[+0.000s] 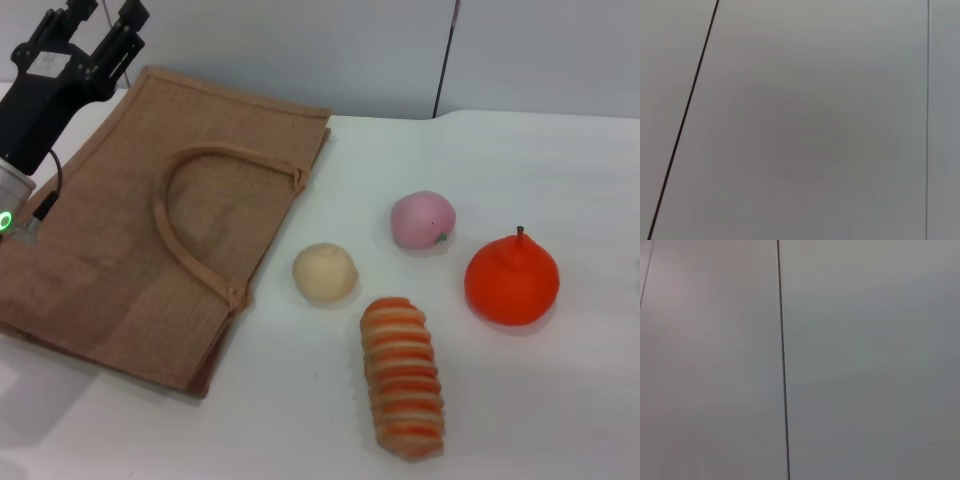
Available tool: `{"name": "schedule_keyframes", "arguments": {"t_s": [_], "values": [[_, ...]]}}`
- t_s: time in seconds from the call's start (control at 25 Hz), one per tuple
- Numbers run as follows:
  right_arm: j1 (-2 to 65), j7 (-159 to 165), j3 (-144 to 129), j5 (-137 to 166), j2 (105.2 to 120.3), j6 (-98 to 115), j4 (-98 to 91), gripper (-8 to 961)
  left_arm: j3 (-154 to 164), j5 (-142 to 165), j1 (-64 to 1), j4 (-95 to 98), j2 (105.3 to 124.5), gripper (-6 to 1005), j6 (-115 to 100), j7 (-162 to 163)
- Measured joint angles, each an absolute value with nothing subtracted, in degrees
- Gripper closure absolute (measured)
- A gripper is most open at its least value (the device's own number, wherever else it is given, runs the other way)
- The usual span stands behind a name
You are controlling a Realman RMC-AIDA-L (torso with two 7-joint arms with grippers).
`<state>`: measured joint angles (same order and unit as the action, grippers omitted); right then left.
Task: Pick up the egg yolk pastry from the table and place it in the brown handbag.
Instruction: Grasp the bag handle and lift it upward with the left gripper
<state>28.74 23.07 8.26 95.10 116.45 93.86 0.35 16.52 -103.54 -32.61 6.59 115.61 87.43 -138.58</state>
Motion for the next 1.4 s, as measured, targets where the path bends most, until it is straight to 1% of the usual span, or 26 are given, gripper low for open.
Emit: {"name": "schedule_keyframes", "arguments": {"t_s": [1.12, 1.24, 1.32, 1.36, 1.4], "values": [[28.63, 23.26, 7.93, 95.19, 116.43, 93.70, 0.35, 76, 13.89, -103.67, -32.41, 6.24, 115.89, 261, 87.30, -137.58], [28.77, 25.11, 7.58, 95.94, 116.31, 92.75, 0.13, 76, 14.28, -103.26, -32.58, 6.57, 115.37, 261, 85.14, -132.82], [29.18, 27.97, 7.44, 97.56, 116.17, 91.67, -0.76, 76, 15.17, -102.47, -32.95, 7.15, 114.38, 261, 82.38, -126.45], [29.94, 32.17, 7.26, 100.30, 116.01, 90.86, -2.74, 76, 16.01, -100.82, -33.25, 7.88, 113.28, 261, 80.73, -120.61], [30.42, 34.57, 7.08, 102.07, 115.98, 90.63, -4.10, 76, 16.40, -99.77, -33.37, 8.35, 112.70, 261, 80.24, -117.97]]}}
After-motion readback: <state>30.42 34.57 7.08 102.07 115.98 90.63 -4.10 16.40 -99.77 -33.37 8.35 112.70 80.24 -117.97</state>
